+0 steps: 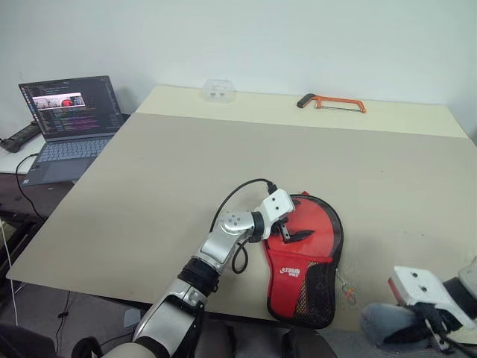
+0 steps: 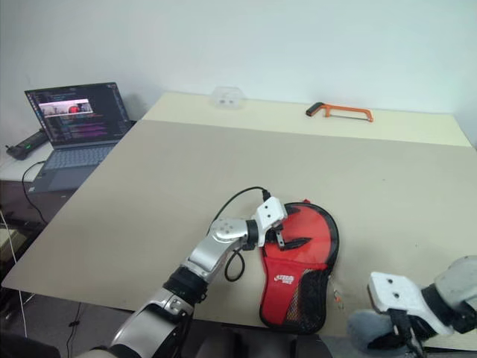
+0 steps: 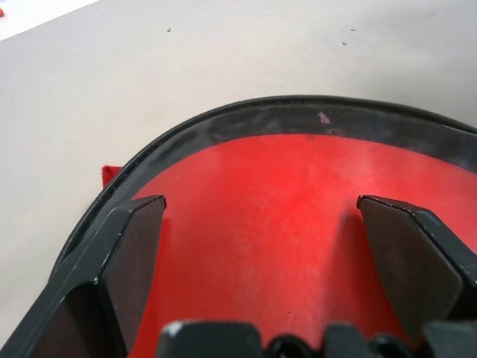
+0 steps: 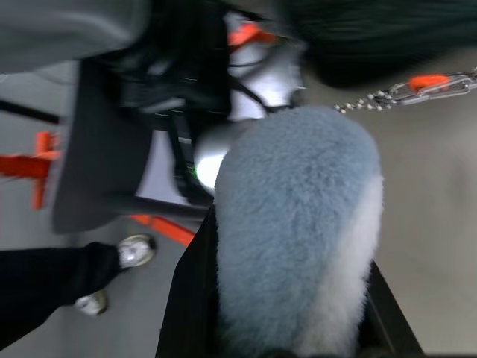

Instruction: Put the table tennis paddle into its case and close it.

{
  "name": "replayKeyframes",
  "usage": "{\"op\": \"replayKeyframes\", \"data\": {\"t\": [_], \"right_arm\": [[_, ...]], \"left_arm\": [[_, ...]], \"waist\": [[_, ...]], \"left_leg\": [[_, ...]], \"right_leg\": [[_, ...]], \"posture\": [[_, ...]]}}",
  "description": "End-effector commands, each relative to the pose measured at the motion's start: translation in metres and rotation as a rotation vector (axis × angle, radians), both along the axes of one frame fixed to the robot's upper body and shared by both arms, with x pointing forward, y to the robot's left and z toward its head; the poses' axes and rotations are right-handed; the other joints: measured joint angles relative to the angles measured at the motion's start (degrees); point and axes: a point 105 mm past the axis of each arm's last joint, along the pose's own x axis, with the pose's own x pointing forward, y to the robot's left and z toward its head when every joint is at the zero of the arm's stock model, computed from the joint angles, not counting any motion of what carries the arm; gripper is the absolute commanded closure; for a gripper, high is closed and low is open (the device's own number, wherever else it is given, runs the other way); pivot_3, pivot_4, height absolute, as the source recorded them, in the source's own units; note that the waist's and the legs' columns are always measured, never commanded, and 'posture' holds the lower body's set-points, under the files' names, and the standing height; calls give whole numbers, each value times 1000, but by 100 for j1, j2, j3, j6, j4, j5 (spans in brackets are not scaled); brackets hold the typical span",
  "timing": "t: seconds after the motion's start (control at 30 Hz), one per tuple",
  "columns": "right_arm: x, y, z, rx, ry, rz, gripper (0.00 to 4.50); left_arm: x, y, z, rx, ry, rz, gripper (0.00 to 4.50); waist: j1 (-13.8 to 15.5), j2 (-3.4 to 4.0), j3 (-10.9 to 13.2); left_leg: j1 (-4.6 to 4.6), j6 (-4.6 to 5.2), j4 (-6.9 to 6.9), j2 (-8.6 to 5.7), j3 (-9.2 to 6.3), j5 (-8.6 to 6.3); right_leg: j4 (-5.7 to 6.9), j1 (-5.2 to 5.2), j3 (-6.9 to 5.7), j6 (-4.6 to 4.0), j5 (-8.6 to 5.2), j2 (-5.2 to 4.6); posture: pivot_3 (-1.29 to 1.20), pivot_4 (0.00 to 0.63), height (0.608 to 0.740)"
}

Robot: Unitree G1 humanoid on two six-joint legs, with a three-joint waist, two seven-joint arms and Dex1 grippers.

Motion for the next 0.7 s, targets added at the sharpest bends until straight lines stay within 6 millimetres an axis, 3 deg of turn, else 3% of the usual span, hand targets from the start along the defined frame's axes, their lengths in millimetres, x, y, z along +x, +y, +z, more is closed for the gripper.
{"op": "replayKeyframes", "data": {"t": [0.03,0.2,0.3,0.4,0.53,0.7], "right_arm": [[-29,18,-6,44,101,140,3866],[-48,25,-22,49,154,198,3933],[-40,24,-26,38,122,185,3933],[-19,19,-24,26,56,151,3934],[33,7,-1,26,-105,44,3935],[66,-4,18,26,-223,-16,3936]], "left_arm": [[0,17,-36,129,70,48,0],[4,23,-35,145,63,68,0],[5,28,-36,153,59,79,0],[5,30,-36,160,57,84,0],[7,32,-35,162,51,95,0],[11,33,-29,141,29,112,0]], "waist": [[-7,-1,0],[-28,-10,-3],[-30,-12,-4],[-43,-17,-2],[-104,-26,1],[-143,-25,0]], "left_leg": [[0,0,0,0,-1,0],[8,0,3,0,-2,0],[8,0,3,0,-3,0],[7,0,2,1,-3,0],[17,0,4,1,0,0],[16,0,0,1,-9,0]], "right_leg": [[0,0,0,0,0,0],[8,2,2,2,-1,0],[8,1,2,3,-2,1],[7,1,2,2,-1,1],[11,8,5,1,-1,1],[8,13,-2,-25,11,1]], "posture": [[0,150,740],[0,150,740],[0,150,740],[0,150,740],[0,150,740],[0,150,740]]}}
